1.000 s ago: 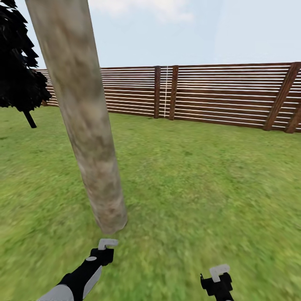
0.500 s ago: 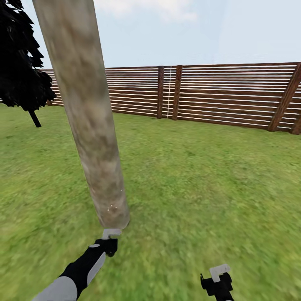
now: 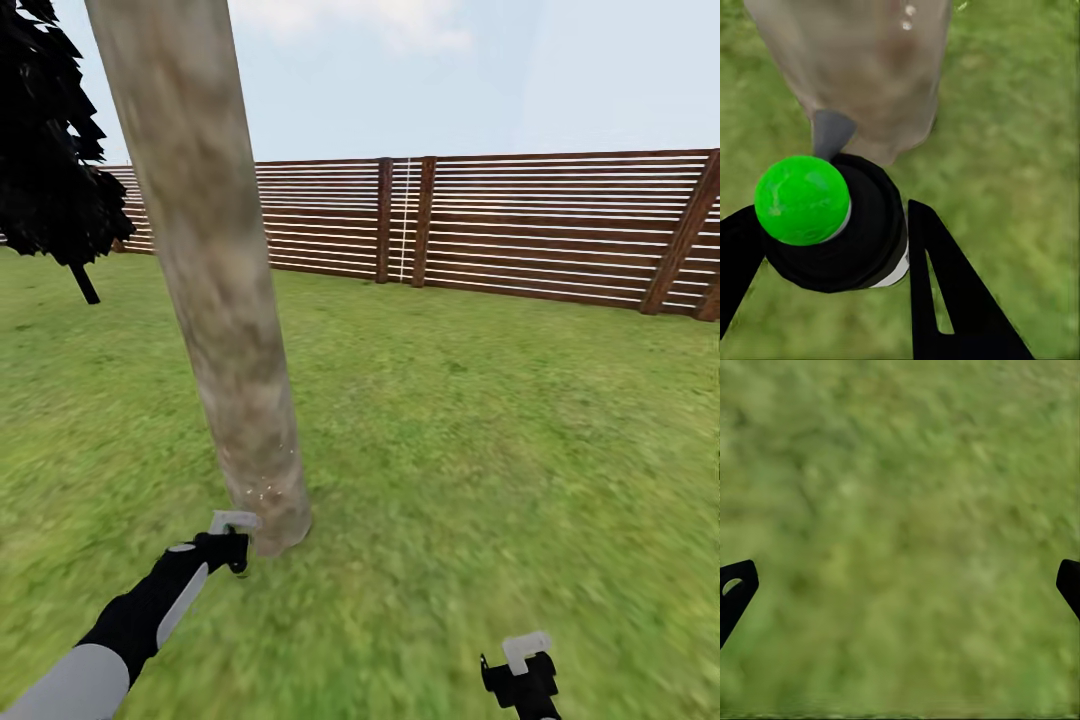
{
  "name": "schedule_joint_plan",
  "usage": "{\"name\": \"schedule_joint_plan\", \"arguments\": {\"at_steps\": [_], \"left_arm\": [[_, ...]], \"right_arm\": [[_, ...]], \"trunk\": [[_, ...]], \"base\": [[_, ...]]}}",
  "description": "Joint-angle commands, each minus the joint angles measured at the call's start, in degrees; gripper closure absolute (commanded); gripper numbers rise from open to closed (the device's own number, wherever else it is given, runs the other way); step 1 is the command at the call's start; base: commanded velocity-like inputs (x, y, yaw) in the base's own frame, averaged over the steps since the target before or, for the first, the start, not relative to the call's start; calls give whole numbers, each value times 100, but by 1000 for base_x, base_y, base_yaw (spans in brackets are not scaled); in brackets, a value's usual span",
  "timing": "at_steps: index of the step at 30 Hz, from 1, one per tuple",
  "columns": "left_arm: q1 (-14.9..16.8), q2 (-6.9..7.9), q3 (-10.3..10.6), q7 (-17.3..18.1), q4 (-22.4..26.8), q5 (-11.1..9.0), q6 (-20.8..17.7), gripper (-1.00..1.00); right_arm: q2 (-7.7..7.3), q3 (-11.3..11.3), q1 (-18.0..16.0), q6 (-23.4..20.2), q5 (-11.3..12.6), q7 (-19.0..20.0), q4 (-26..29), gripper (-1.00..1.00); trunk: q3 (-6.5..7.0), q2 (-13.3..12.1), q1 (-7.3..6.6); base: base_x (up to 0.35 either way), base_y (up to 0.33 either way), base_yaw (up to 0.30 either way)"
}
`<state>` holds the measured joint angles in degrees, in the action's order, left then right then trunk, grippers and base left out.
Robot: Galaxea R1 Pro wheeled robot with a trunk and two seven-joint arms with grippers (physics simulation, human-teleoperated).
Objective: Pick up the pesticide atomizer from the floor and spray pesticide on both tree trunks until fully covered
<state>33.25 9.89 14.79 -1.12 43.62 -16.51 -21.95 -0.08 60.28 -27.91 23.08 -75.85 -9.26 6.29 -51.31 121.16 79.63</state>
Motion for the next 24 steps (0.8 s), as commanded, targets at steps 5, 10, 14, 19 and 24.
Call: {"name": "schedule_joint_plan", "arguments": {"at_steps": [5,10,14,19,24], "left_arm": [[46,-91,74,-34,171,12,-396,100],[382,-379,40,-45,356,29,-929,100],[445,126,-294,-22,369,-18,-1113,100],[460,85,-373,-27,621,15,-1401,100],[541,65,-396,-38,1482,32,-2175,100]], "right_arm": [[-1,36,-4,16,-61,-32,-13,-100],[-1,36,-4,13,-61,-32,-13,-100],[-1,36,-4,13,-61,-32,-13,-100],[-1,36,-4,16,-54,-32,-14,-100],[-1,36,-4,13,-53,-32,-14,-100]], "trunk": [[-5,2,-4],[-5,2,-4],[-5,2,-4],[-5,2,-4],[-5,2,-4]], "base": [[-79,19,0],[-1,0,0],[0,0,0],[0,0,69],[0,0,227]]}}
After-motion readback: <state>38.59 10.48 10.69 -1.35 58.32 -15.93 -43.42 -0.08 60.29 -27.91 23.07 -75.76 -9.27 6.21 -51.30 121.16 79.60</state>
